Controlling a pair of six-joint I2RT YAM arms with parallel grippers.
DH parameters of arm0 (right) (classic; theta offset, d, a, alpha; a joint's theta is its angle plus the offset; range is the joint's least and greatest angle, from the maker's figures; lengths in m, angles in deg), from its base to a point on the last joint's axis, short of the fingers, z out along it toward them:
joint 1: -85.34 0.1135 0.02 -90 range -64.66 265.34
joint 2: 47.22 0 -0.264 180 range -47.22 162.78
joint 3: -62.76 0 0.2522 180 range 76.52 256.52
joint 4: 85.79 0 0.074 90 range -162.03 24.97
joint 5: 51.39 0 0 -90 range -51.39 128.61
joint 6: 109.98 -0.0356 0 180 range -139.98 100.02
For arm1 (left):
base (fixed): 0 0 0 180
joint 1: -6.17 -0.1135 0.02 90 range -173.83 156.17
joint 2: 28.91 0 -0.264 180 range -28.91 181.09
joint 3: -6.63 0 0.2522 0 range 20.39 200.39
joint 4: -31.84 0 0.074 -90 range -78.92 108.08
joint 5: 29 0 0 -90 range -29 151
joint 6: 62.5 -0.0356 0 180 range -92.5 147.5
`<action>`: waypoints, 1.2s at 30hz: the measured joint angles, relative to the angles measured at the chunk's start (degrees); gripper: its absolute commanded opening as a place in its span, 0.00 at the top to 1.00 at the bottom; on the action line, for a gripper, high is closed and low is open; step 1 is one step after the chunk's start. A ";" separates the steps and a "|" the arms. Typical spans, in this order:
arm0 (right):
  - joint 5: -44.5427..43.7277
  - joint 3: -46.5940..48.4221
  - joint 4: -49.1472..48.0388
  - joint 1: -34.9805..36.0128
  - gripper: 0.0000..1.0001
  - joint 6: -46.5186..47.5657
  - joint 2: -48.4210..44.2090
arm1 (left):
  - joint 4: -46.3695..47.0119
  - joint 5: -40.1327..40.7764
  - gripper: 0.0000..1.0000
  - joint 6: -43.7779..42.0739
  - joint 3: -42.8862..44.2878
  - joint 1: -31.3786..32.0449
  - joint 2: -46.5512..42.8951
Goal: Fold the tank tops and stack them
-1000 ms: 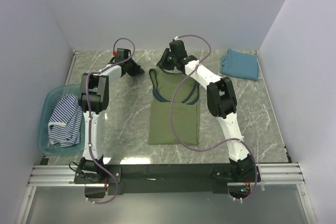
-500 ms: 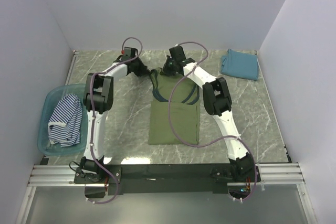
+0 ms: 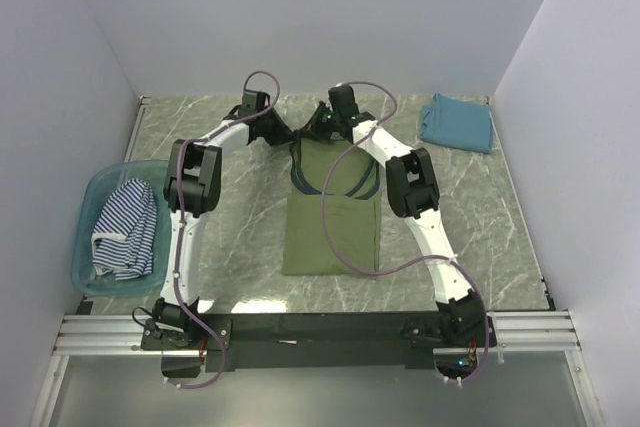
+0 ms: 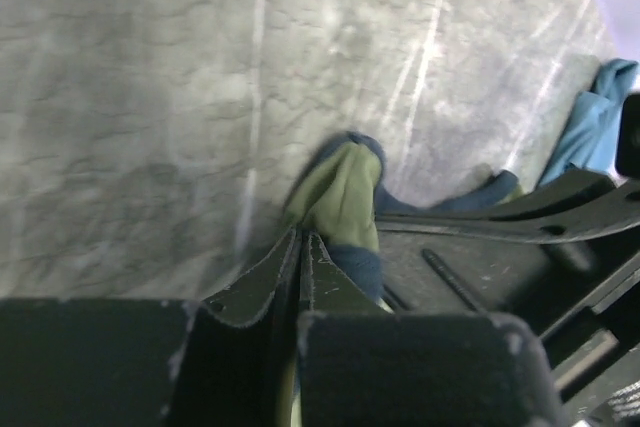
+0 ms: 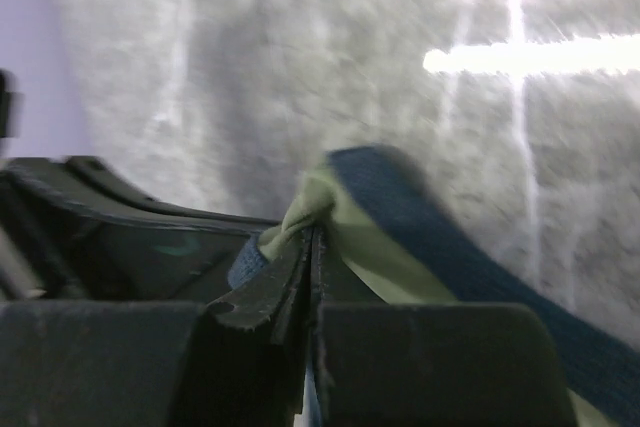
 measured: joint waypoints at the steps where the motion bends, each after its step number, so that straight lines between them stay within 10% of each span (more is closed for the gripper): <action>1: 0.79 -0.07 -1.03 -0.17 0.92 -0.59 0.00 | 0.39 -0.26 0.92 0.22 0.00 0.04 0.00; 14: 9.11 0.48 -12.00 -3.04 0.88 -10.43 2.03 | 2.60 -3.54 0.93 1.92 4.68 0.94 2.10; 21: 8.61 -2.75 -14.01 -3.65 0.55 -9.75 1.62 | 1.86 -1.68 0.91 1.66 4.66 0.94 2.10; 26: 7.13 -6.82 -12.55 -5.18 0.52 -6.88 -0.63 | 1.55 -1.40 0.91 1.46 4.66 0.79 2.10; 36: -1.33 -11.76 -2.82 -9.70 0.50 4.11 -18.75 | 2.54 -1.51 0.70 0.98 5.03 1.07 2.05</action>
